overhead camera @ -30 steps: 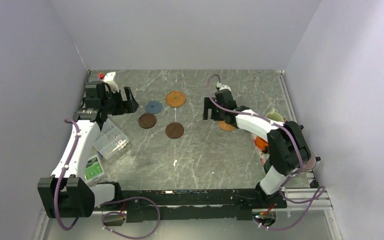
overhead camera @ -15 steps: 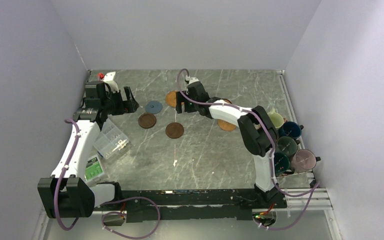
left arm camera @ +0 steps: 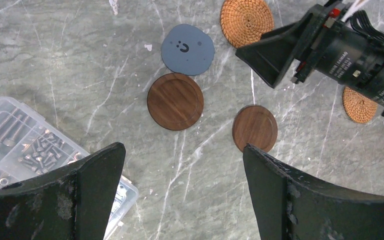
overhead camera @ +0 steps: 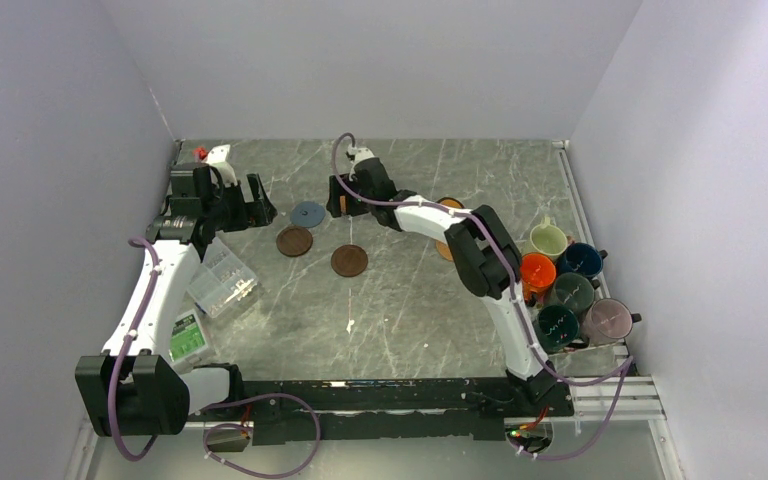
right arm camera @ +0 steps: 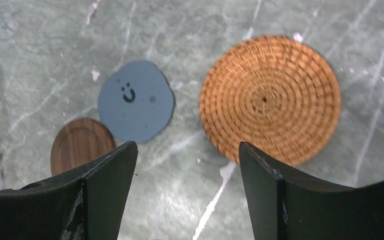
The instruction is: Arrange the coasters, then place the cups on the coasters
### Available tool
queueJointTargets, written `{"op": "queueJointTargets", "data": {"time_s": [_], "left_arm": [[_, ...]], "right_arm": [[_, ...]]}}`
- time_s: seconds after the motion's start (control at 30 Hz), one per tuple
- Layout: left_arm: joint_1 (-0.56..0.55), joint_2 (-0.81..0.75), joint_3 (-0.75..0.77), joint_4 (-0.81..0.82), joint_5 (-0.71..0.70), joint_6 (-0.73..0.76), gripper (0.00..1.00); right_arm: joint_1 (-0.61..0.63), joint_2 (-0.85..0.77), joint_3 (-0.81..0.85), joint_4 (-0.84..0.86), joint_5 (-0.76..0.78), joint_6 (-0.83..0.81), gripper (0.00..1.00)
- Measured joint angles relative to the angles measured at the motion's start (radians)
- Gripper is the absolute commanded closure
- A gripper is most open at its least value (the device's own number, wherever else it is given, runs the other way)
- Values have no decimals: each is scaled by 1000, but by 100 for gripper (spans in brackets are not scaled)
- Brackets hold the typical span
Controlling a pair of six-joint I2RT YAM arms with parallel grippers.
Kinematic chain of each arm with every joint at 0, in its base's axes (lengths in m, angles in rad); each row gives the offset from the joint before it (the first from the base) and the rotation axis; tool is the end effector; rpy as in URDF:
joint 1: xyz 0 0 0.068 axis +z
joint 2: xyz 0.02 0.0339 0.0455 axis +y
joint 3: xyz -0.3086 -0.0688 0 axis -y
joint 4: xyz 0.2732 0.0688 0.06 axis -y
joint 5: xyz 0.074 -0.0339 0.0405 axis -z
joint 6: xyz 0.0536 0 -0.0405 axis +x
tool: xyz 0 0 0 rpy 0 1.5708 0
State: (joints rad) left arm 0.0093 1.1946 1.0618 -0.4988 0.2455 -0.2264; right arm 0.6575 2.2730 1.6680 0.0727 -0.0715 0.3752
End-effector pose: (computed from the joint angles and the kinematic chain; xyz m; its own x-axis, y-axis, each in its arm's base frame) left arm 0.2872 -0.0104 0.3494 -0.6174 -0.2235 -0.7543 0.0498 0.9458 -0.3210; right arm 0.4631 0.3624 0.1784 -0.6150 -0.0131 -0.7884 -0.4653 0.8132 0.3495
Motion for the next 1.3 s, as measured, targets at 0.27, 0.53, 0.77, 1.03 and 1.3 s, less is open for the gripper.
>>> {"op": "queueJointTargets", "data": {"time_s": [0.27,0.53,0.77,1.03,1.3], "left_arm": [[-11,0,0,-1,-7,0,6],[-29,0,0,-3,-7,0,6],[-29,0,0,-3,-7,0,6],[-29,0,0,-3,-7,0,6],[-29,0,0,-3,-8,-1,6]], "right_arm": [[3,182,258,-53,-12,-1,22],[3,162,188,-27,4,13,23],[5,5,-62,16,34,52,26],[4,-209,-414,134,26,143,26],[5,-333,-593,170,33,193,26]]}}
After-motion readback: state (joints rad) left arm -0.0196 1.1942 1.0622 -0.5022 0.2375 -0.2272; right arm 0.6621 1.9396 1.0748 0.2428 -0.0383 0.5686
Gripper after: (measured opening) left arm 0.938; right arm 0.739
